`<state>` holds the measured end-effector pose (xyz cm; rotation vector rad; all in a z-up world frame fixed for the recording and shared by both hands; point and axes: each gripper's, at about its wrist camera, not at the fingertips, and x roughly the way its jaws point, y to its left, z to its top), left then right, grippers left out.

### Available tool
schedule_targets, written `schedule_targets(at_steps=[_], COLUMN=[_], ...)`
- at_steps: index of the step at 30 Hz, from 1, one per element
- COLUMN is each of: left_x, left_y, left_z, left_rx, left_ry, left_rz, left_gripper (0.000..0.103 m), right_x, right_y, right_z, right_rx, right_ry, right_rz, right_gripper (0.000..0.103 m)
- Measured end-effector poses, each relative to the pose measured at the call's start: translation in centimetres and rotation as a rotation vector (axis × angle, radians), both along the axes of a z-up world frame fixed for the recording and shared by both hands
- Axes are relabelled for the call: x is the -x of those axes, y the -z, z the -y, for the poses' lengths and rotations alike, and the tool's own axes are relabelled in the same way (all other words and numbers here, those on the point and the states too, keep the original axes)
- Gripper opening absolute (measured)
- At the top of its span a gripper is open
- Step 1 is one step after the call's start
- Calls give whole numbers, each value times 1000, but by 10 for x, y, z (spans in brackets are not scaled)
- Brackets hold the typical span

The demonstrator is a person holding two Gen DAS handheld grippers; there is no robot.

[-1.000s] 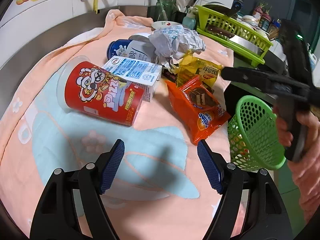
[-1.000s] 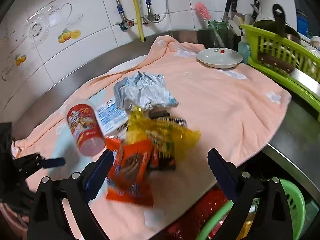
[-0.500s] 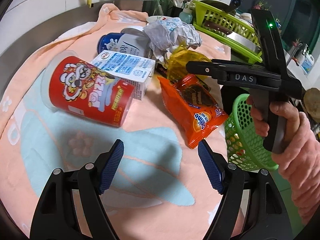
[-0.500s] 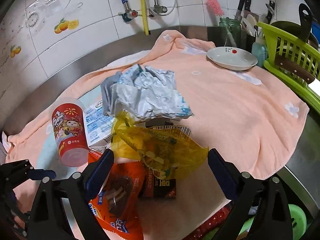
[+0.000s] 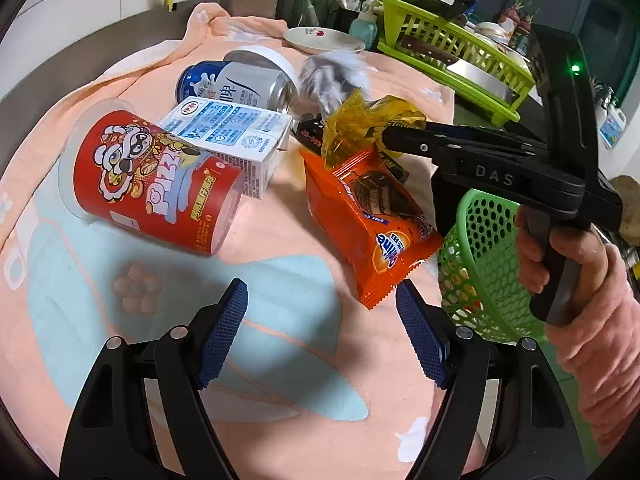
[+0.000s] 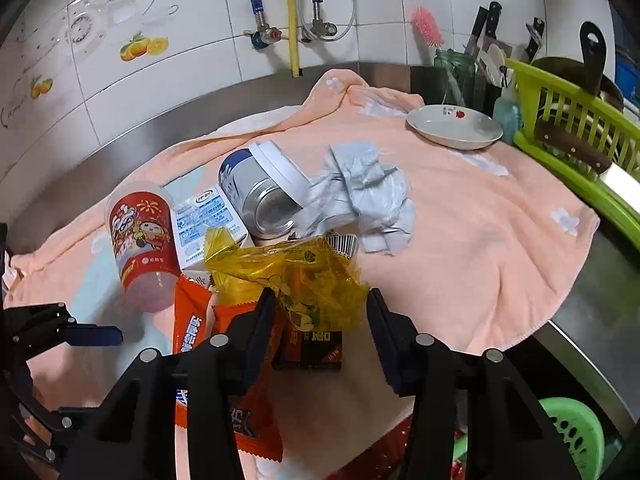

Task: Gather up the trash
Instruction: 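Grasp the yellow snack wrapper with the right tool, then drop the yellow wrapper into the basket with the right tool while the left tool drops the orange wafer packet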

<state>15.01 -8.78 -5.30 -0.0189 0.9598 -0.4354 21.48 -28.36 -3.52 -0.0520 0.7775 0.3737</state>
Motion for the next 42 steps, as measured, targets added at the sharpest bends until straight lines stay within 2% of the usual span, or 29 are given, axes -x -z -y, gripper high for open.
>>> schedule_targets(at_steps=[21, 32, 37, 42], left_x=[-8, -25, -34, -38], left_y=[3, 8, 12, 16], left_z=[11, 33, 40, 48], left_rx=[32, 40, 97, 121], left_ry=[-6, -12, -49, -68], left_rz=[-26, -48, -93, -111], left_gripper=[76, 78, 84, 84], right_x=[13, 13, 18, 30], right_y=[-23, -26, -30, -37], right_z=[13, 19, 30, 51], right_rx=[-89, -85, -89, -104], right_ry=[61, 76, 90, 124], right_rz=[58, 56, 70, 89], right_gripper=[39, 38, 38, 38])
